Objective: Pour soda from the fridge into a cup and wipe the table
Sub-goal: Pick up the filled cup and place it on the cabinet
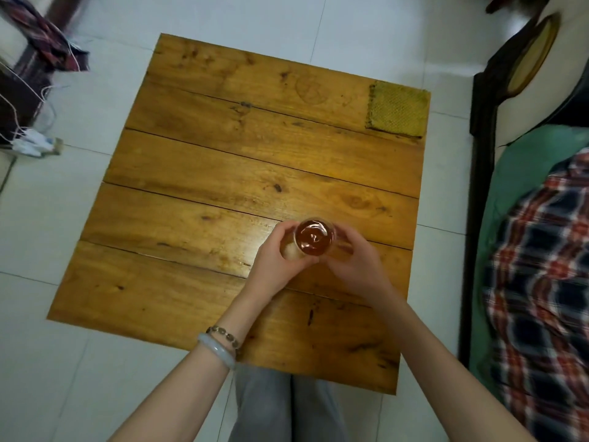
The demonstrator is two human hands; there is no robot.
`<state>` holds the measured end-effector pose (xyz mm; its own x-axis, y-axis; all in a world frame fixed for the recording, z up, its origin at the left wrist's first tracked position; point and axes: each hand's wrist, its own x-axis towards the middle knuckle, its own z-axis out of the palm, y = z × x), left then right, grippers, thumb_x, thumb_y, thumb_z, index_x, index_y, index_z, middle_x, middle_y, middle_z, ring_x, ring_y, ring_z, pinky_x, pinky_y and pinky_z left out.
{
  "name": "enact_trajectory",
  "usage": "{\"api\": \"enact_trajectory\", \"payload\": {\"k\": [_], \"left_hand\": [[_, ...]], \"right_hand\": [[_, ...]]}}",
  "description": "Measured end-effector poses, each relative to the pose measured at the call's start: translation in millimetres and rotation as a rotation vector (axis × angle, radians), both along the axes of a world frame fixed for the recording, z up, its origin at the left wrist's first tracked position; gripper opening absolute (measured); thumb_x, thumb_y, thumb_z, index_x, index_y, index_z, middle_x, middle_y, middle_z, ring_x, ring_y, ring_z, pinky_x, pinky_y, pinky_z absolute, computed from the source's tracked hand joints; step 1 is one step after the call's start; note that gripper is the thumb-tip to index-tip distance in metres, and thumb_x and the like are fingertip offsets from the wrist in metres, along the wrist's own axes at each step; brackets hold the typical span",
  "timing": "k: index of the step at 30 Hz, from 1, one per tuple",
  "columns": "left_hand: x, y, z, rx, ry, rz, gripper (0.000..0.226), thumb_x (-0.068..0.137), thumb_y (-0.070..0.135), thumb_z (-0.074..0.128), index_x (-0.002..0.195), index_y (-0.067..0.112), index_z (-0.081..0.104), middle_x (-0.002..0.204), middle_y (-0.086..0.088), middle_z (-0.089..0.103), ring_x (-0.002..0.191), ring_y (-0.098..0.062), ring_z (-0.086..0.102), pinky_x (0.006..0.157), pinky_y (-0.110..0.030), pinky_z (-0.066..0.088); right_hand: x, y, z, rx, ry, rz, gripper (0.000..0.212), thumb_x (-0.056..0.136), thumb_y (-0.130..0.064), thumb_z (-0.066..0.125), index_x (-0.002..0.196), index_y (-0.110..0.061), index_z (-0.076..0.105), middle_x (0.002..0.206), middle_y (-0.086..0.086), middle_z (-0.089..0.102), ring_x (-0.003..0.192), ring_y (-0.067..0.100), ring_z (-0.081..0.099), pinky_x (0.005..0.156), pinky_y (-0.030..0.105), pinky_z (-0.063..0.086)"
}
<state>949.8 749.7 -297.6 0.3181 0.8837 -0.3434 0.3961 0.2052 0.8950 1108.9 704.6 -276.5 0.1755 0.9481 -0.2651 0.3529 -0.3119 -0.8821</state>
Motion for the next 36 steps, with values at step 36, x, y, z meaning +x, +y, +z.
{"api": "enact_trajectory", "payload": {"k": [36], "left_hand": [[-393.2,-168.1,348.1,0.398,-0.131,0.914,0.065,0.058,0.014,0.083,0.111,0.035,0.051,0.123,0.014,0.054,0.117,-0.005,0.051,0.077,-0.014,0.050]], "right_hand": [[-405.6,-1.7,337.7,0.143,0.344,1.181,0.063,0.081,0.020,0.041,0.131,-0.020,0.045,0.129,-0.001,0.053,0.119,0.006,0.051,0.095,0.021,0.047]]}}
